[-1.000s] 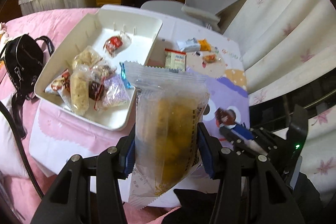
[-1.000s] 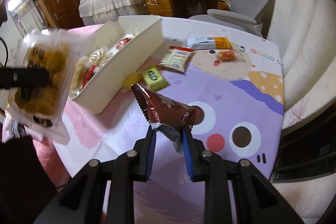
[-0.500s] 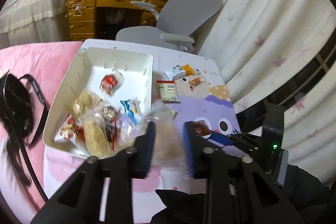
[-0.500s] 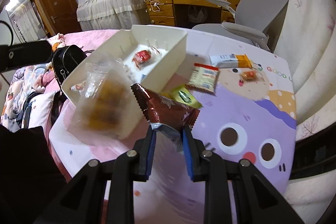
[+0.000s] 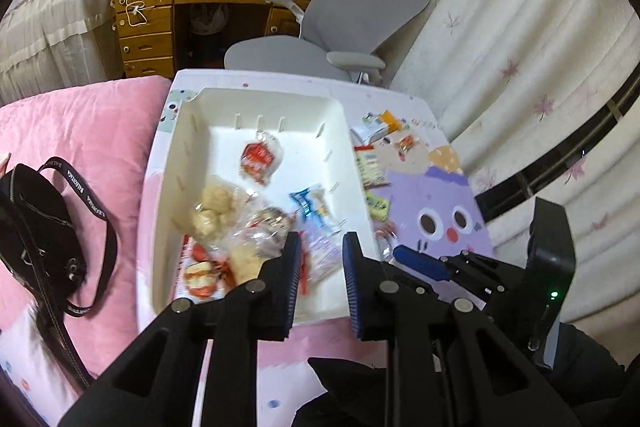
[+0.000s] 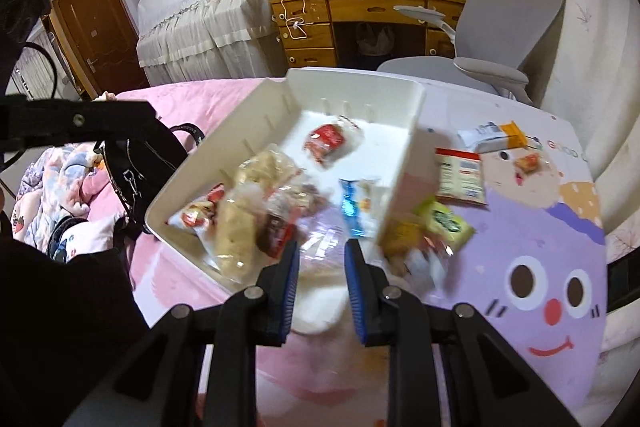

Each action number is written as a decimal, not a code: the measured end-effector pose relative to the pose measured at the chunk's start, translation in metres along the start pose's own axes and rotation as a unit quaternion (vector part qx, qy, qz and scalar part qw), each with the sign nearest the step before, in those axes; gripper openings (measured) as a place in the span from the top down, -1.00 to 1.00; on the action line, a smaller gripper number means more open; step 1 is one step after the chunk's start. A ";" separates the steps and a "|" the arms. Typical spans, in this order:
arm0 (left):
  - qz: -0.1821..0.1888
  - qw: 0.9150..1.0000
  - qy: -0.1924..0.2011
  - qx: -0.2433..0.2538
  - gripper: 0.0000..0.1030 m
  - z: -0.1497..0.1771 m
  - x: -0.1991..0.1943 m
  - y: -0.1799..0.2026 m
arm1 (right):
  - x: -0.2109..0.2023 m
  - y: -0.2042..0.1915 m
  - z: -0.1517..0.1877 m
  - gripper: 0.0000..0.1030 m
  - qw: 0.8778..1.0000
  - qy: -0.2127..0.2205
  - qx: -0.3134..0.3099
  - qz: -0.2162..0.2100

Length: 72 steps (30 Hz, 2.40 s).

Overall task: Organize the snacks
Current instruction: 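Withdraw both open grippers from above the tray, then reach the left gripper to the clear yellow-cake bag while the right reaches the brown candy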

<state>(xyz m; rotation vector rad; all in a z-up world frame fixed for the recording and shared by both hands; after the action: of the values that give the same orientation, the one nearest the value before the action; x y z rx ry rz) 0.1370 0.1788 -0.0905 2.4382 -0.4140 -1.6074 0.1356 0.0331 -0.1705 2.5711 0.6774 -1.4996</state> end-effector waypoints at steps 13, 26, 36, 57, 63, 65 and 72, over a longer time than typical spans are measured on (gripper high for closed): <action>-0.004 0.999 -0.043 0.020 0.41 0.008 0.008 -0.045 | 0.022 -0.049 0.004 0.54 1.000 -0.002 0.022 0.002; 0.001 0.997 -0.069 0.045 0.00 0.017 0.025 -0.024 | 0.006 -0.025 0.023 0.38 0.997 0.007 0.070 0.044; -0.001 0.996 -0.080 0.035 -0.18 0.029 0.038 0.009 | -0.027 0.017 0.040 0.13 0.993 0.039 0.099 0.058; -0.055 0.988 -0.058 -0.134 -0.61 0.072 0.075 0.097 | -0.038 0.120 0.062 -0.07 0.998 -0.034 0.011 -0.043; -0.071 0.981 -0.076 -0.163 -0.74 0.083 0.099 0.106 | -0.032 0.138 0.061 -0.15 0.996 -0.054 0.005 -0.075; -0.075 0.980 -0.088 -0.162 -0.75 0.085 0.109 0.109 | -0.028 0.143 0.059 -0.19 0.994 -0.061 0.012 -0.089; -0.081 0.975 -0.115 -0.171 -0.77 0.089 0.143 0.105 | -0.001 0.155 0.042 -0.29 0.987 -0.090 0.051 -0.126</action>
<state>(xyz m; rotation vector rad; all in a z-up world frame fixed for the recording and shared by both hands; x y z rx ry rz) 0.0951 0.0311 -0.2169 2.0839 0.0354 -1.8576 0.1661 -0.1189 -0.2138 2.4534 0.9534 -1.8595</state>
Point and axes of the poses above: each gripper's, at about its wrist camera, not at the fingertips, and x roughly the way its jaws point, y to its right, z to its underside, the point moved 5 cm from there along x, roughly the way its jaws point, and after that the axes turned 6 degrees about -y, right-handed, at the moved point
